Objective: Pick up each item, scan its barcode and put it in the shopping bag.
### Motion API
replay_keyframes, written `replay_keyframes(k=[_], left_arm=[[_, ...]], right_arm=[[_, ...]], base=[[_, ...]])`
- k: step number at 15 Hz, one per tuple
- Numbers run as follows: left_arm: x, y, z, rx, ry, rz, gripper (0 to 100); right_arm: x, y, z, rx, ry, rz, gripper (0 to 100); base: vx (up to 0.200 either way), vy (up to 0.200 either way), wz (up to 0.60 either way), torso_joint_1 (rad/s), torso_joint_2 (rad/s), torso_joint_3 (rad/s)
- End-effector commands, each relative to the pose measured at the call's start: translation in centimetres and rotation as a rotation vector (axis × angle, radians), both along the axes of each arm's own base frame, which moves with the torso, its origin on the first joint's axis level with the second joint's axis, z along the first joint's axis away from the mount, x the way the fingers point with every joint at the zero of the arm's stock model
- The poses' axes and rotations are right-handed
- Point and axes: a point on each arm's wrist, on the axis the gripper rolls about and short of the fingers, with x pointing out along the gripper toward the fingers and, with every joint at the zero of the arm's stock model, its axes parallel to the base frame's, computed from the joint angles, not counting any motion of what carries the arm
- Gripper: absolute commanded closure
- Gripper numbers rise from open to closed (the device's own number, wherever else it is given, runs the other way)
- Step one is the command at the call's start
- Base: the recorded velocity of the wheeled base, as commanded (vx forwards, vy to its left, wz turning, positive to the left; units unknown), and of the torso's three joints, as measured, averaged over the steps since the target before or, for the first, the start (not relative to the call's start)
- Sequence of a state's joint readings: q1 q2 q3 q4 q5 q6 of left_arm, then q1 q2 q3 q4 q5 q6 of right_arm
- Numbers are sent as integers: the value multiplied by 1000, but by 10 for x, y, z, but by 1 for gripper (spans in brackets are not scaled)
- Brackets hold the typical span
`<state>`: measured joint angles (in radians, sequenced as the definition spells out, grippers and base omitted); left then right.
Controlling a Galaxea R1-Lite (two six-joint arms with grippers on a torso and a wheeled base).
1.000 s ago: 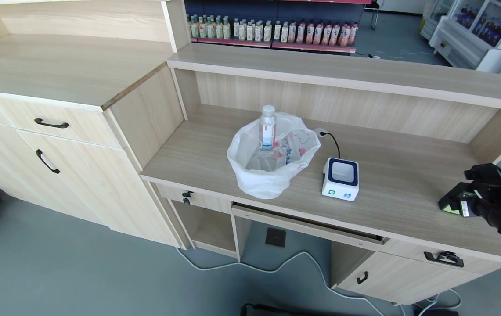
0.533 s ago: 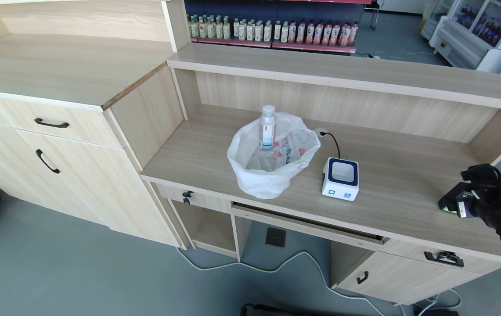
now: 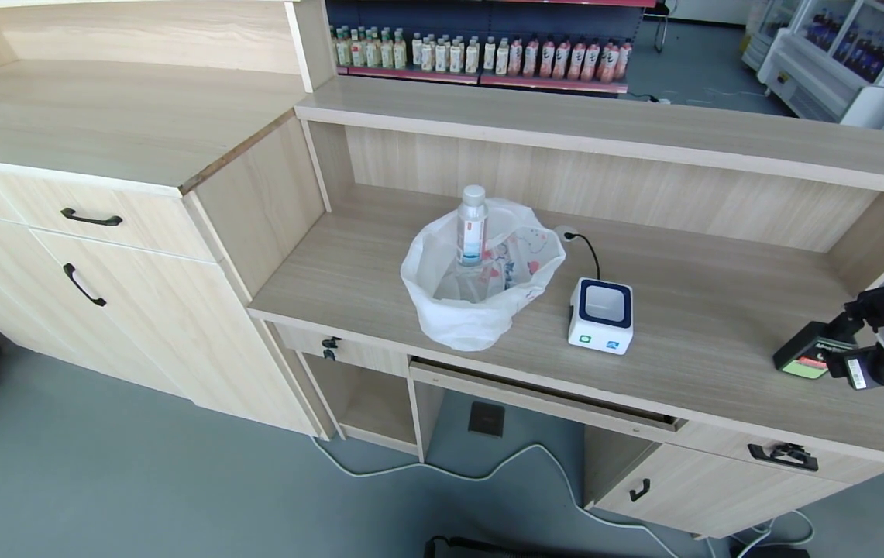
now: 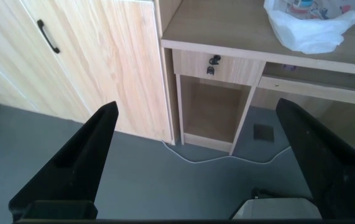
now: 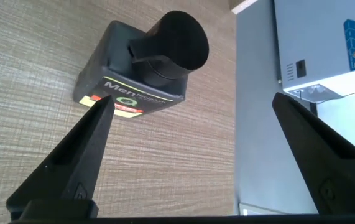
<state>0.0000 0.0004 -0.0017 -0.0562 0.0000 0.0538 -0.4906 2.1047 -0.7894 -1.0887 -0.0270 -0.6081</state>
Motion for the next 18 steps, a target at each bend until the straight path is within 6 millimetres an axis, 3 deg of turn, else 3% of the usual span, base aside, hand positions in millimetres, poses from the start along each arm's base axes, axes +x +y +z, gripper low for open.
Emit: replay_keyframes(k=[1, 11, 18], left_arm=[[0, 0, 0, 0, -1, 0, 0], [0, 0, 0, 0, -1, 0, 0], [0, 0, 0, 0, -1, 0, 0]], right_arm=[[1, -4, -1, -6, -2, -15, 0], [26, -13, -12, -9, -12, -22, 0], [37, 13, -20, 129, -61, 14, 0]], base=[[0, 0, 0, 0, 0, 0], [0, 0, 0, 0, 0, 0], [0, 0, 0, 0, 0, 0]])
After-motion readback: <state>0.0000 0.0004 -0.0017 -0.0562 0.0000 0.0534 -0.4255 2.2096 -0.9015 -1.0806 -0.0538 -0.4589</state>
